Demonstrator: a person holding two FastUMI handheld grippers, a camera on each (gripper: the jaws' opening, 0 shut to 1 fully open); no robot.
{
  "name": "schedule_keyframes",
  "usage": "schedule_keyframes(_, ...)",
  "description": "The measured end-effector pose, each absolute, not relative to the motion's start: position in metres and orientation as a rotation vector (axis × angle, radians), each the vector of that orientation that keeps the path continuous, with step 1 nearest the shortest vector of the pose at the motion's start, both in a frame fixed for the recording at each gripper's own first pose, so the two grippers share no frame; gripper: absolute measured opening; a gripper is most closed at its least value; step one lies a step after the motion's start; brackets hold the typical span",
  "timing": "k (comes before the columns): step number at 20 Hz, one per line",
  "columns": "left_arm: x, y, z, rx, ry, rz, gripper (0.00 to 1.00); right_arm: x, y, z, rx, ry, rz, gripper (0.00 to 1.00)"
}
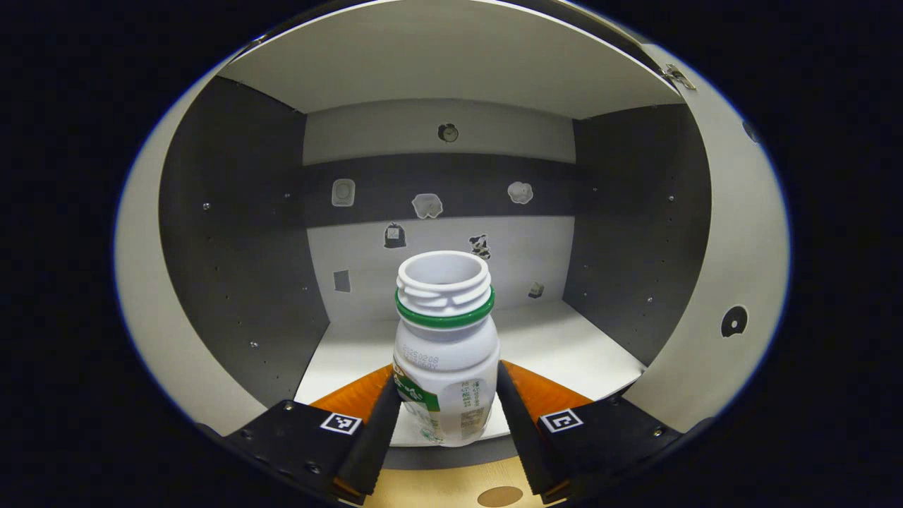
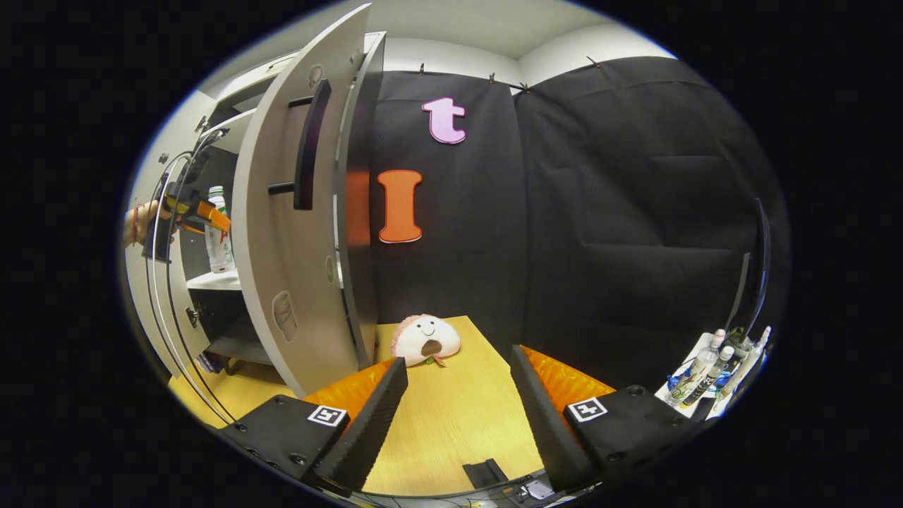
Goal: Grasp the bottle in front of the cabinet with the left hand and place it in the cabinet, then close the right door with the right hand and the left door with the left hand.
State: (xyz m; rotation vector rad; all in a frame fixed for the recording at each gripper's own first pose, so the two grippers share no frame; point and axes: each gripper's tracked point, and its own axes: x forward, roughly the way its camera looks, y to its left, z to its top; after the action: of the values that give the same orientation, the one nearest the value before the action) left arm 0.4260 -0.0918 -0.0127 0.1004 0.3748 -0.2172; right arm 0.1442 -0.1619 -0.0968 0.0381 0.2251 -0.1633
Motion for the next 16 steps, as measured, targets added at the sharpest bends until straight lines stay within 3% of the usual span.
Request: schedule_keyframes(16, 0.463, -0.104, -0.040, 0.120, 0.439, -0.214, 0.79, 0.154, -0.168, -0.097, 0.048, 0.267, -0.203, 0.98)
